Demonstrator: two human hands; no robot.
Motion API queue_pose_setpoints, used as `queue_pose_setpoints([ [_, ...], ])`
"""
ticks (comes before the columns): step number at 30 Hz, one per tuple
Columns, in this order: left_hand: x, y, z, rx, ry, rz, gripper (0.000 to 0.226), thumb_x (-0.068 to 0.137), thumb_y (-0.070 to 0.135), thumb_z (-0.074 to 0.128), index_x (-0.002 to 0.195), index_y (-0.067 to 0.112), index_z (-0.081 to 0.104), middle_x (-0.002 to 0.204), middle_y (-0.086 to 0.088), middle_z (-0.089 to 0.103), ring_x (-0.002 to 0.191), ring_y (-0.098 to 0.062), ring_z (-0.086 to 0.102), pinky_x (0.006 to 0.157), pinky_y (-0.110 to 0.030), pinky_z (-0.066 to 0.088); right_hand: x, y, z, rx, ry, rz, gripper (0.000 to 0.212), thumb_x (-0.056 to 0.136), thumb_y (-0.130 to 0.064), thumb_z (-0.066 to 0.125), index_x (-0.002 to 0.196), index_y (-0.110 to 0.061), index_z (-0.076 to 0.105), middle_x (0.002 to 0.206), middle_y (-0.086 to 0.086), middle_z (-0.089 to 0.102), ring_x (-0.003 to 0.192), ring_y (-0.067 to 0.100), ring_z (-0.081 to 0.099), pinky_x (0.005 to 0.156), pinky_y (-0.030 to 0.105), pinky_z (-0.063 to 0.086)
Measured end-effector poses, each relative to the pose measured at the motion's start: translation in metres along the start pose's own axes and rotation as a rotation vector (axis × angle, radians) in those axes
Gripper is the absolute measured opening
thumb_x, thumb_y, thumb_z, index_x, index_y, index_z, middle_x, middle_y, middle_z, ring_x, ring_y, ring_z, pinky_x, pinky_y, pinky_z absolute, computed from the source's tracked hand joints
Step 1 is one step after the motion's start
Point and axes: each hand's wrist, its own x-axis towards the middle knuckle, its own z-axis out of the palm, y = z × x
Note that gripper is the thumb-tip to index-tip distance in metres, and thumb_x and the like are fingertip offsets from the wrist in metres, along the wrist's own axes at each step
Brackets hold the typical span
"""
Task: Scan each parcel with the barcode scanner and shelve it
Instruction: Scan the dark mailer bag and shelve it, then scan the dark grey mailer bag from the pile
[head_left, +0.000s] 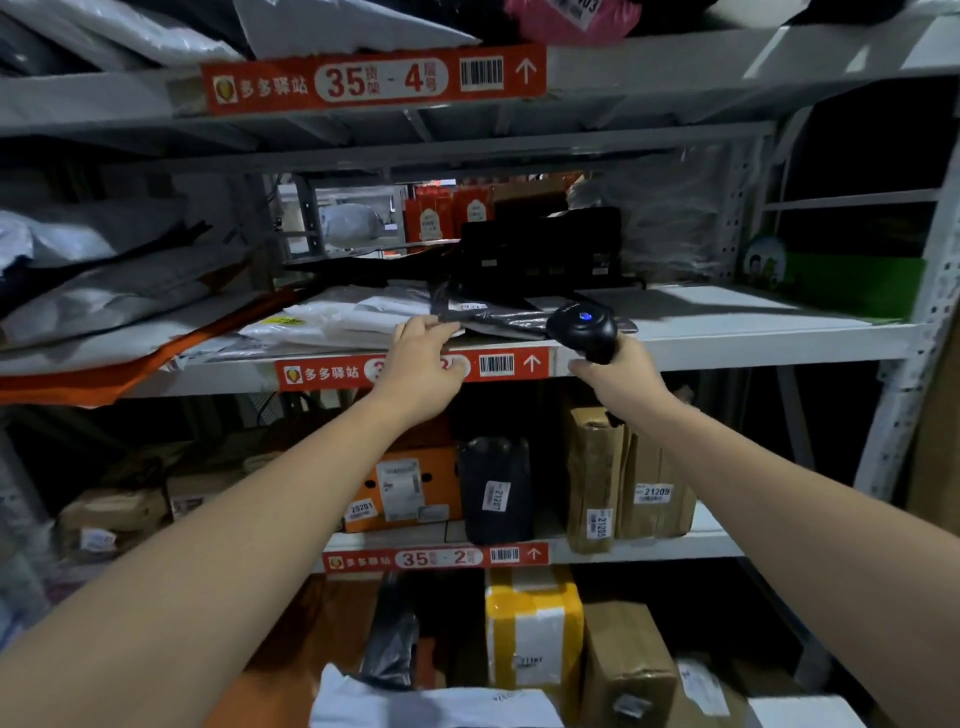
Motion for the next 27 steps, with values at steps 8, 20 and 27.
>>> queue_pose_setpoints([
  [8,-0.117,-0.016,0.002,-0.096,-0.078,-0.263,0.051,0.1,0.034,0.065,0.148,0.024,0.054,0.151,-0.005,0.049,0.138,-0.028,0.05,0.112,-0.04,0.046,-0.118,0.042,-0.003,0.183,-0.094,0.175,0.013,0.097,-0.009,0.072,0.11,-0.01,0.07,0.092,0.01,0.077,0.067,0.008,0.076,0.059,0.021,0.055],
  [20,-0.309,-0.043,0.049,-0.321,-0.214,-0.606,0.043,0.098,0.021,0.07,0.139,0.014,0.061,0.133,-0.007,0.066,0.121,-0.025,0.062,0.101,-0.035,0.05,-0.294,0.121,0.021,0.142,-0.262,0.502,0.01,0.094,-0.005,0.07,0.097,0.004,0.068,0.069,0.016,0.067,0.055,0.026,0.057,0.058,0.039,0.05],
  [27,-0.402,-0.069,0.092,-0.282,-0.385,-0.778,0.037,0.099,0.02,0.064,0.136,0.015,0.063,0.132,-0.007,0.066,0.114,-0.027,0.063,0.089,-0.031,0.05,-0.359,0.151,0.037,0.137,-0.466,0.675,0.021,0.099,-0.016,0.069,0.086,0.001,0.066,0.066,0.01,0.067,0.048,0.017,0.055,0.048,0.026,0.045],
])
